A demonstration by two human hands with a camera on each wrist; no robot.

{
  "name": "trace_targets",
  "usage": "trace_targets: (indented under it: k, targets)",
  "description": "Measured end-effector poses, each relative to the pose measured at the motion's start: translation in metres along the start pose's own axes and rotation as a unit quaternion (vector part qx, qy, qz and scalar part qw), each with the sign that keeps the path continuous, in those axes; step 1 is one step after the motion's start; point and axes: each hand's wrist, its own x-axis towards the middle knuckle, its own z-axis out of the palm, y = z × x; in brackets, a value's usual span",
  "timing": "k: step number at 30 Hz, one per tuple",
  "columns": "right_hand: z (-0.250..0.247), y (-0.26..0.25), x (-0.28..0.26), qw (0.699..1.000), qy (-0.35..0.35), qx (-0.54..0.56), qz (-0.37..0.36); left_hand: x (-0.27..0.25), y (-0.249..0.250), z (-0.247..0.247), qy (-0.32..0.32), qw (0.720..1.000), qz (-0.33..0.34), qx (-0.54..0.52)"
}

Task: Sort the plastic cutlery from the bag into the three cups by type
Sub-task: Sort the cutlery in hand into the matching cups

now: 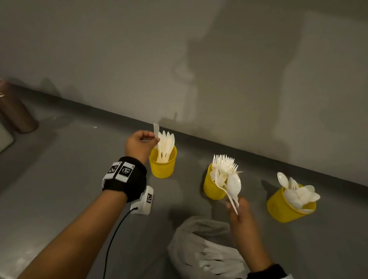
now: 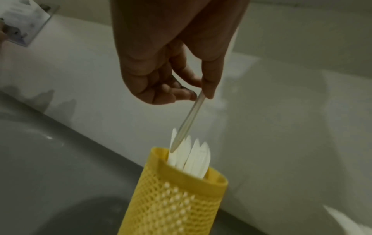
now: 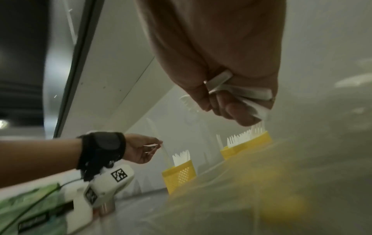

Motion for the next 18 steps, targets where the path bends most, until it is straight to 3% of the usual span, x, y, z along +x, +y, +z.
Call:
trace_targets:
  k: [2, 4, 7, 9, 12, 14, 16, 18]
  targets:
    - [-0.004, -0.001, -0.003, 0.989, 0.043, -0.124, -0.075, 0.006, -0.009, 0.005, -0.018, 0.999, -0.037, 0.032]
    - [-0.008, -0.001, -0.005, 0.957, 0.076, -0.248, -0.127, 0.010, -0.017, 0.009, -0.036, 0.996, -0.053, 0.068]
    - [-0.012, -0.006, -0.007, 0.911, 0.117, -0.368, -0.144, 0.008, -0.023, 0.010, -0.032, 0.994, -0.048, 0.097]
    - [-0.015, -0.009, -0.008, 0.903, 0.133, -0.382, -0.148, -0.002, -0.024, 0.011, -0.031, 0.995, -0.040, 0.091]
    - [-0.015, -0.007, -0.006, 0.920, 0.135, -0.335, -0.153, -0.028, -0.027, 0.013, -0.038, 0.996, -0.026, 0.072]
    - [-0.013, -0.003, -0.005, 0.954, 0.118, -0.234, -0.144, -0.049, -0.028, 0.014, -0.038, 0.997, -0.011, 0.059]
    - [-0.012, -0.003, -0.004, 0.988, 0.083, -0.093, -0.088, -0.072, -0.027, 0.016, -0.047, 0.998, 0.003, 0.028]
    - [-0.010, -0.004, -0.006, 0.998, 0.042, -0.001, -0.037, -0.098, -0.024, 0.020, -0.079, 0.997, -0.003, -0.011]
